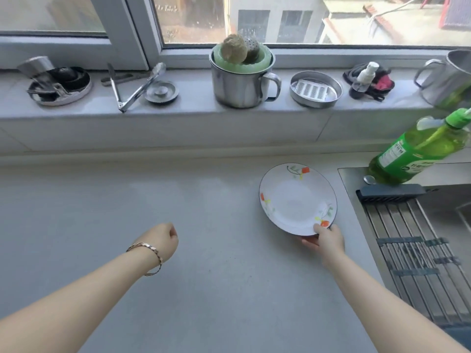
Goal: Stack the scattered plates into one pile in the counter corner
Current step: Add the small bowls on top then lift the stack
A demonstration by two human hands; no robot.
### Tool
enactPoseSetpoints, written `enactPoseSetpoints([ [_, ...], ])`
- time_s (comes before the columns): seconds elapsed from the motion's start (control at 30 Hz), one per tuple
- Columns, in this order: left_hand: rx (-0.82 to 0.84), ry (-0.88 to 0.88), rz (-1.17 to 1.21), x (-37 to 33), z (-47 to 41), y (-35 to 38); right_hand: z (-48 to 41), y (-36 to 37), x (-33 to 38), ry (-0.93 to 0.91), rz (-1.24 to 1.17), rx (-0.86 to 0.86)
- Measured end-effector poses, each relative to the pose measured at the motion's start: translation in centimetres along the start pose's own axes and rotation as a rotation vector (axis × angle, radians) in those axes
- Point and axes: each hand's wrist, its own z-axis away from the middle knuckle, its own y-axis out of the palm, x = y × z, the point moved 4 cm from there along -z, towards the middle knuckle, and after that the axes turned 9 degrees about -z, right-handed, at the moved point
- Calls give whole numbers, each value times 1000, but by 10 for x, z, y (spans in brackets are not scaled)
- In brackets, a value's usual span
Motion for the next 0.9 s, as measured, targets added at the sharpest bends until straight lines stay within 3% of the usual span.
enactPoseSetpoints([
  [0.33,-145,-150,146,139,63,-34,139,127,-27,-121,446,399],
  [0.9,-462,-476,253,558,254,-103,435,396,-224,-227,574,787],
])
